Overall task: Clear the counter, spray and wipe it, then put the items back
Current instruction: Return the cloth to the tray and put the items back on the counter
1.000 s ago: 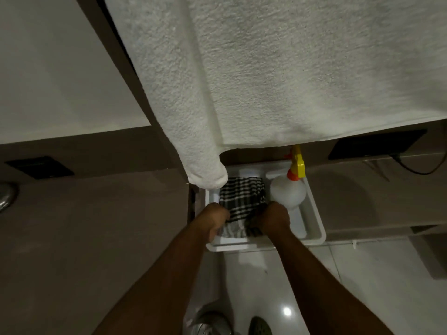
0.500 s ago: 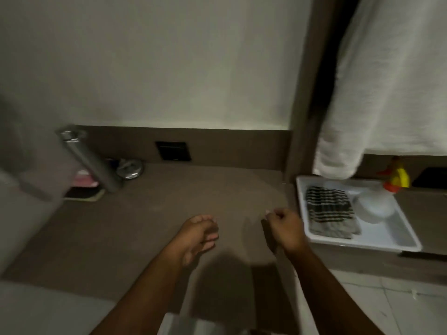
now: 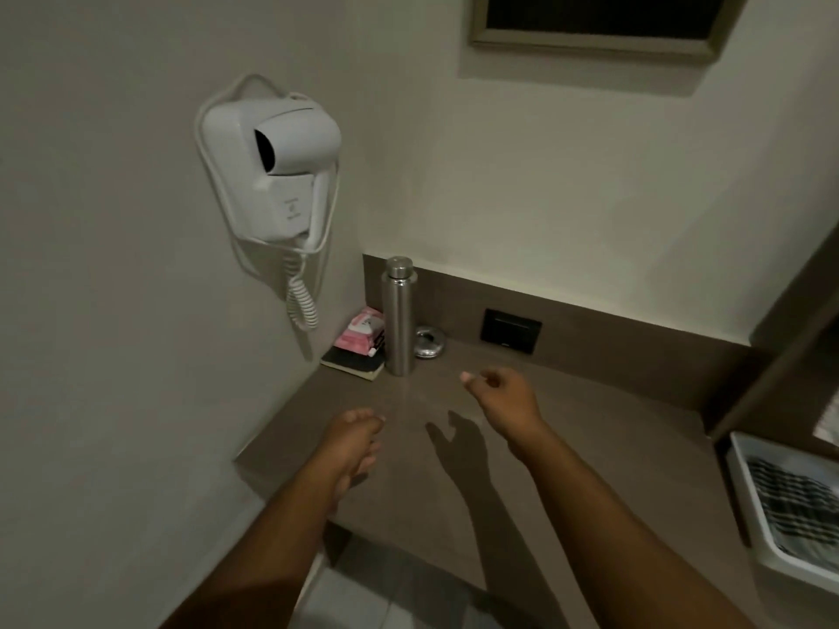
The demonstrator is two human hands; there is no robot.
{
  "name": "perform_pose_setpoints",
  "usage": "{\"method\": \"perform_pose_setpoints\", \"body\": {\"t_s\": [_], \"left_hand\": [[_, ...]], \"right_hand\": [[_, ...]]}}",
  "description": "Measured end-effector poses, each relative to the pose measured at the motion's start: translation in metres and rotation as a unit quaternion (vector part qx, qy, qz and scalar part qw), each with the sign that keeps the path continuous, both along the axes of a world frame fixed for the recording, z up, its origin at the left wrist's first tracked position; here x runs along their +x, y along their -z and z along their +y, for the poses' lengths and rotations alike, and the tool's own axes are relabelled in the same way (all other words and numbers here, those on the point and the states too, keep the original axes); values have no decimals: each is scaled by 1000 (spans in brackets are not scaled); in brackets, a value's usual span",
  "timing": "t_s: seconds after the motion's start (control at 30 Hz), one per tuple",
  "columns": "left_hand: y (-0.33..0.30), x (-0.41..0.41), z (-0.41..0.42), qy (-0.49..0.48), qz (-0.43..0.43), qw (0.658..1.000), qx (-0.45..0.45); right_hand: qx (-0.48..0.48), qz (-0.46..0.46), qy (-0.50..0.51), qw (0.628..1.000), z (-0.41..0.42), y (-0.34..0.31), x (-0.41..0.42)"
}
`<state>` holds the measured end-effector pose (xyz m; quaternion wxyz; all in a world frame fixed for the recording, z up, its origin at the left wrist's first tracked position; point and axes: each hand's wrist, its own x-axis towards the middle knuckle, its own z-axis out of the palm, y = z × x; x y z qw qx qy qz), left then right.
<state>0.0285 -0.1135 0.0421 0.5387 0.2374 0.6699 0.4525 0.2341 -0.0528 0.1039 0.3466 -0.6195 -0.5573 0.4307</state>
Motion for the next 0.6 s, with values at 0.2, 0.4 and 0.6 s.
{"method": "perform_pose_setpoints", "body": {"t_s": [0.2,0.4,0.6], "left_hand": [[-9,-20,48,0,41,999,10],[-13,-34,113,-3,76,997,21],[2,-43,169,12,193,980,38]], "right_hand": [[78,-3,-35,996,50,-16,-46],[83,-32,-120,989,139,-27,-99],[66,-1,-140,988,209,-1,-134]]}}
